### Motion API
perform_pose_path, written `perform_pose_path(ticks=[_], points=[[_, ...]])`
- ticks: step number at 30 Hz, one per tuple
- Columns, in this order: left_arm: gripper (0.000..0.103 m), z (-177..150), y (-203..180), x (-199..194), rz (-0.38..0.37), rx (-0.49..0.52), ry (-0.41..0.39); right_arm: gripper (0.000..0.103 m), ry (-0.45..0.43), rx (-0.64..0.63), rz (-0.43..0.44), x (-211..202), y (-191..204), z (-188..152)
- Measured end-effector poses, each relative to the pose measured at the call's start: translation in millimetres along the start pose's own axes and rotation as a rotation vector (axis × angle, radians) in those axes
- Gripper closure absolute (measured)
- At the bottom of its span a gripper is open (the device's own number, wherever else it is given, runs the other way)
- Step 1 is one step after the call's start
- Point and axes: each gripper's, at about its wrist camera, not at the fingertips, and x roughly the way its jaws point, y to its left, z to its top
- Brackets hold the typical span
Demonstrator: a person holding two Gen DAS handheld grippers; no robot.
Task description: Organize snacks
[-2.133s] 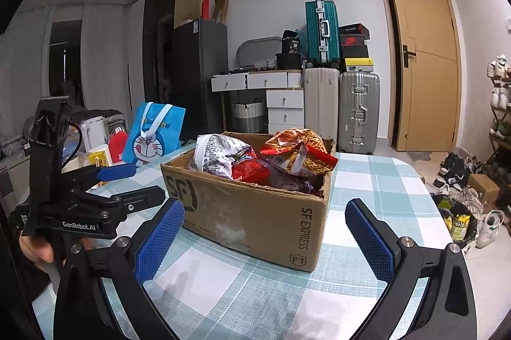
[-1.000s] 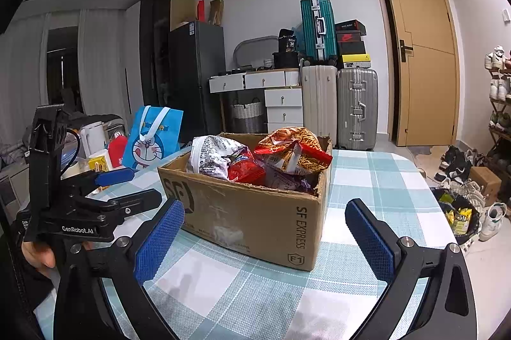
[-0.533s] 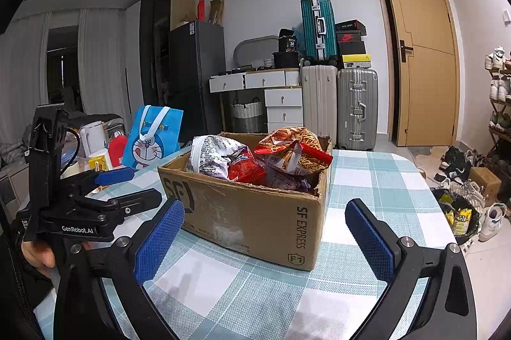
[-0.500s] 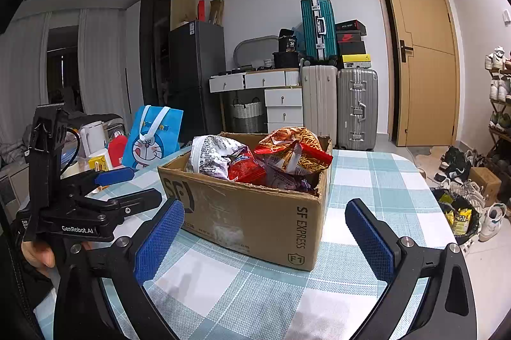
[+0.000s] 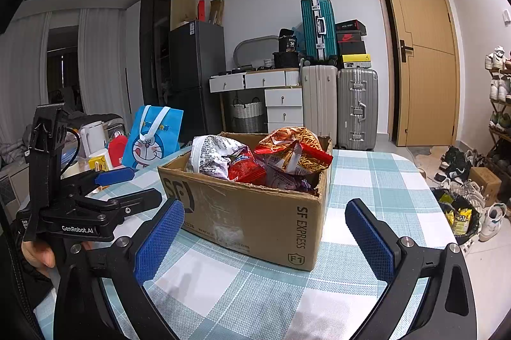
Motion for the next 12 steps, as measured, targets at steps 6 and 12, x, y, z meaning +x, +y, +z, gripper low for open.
perform_pose_path(ticks=[6, 12], points=[[0.001, 0.0, 0.1, -0.1, 0.0, 0.001, -0.001, 0.0, 0.0, 0.0, 0.0, 0.0, 0.0, 0.1], [0.001, -0.8, 1.1, -0.2, 0.001, -0.003, -0.004, 0.0, 0.0, 0.0, 0.0, 0.0, 0.1, 0.1]])
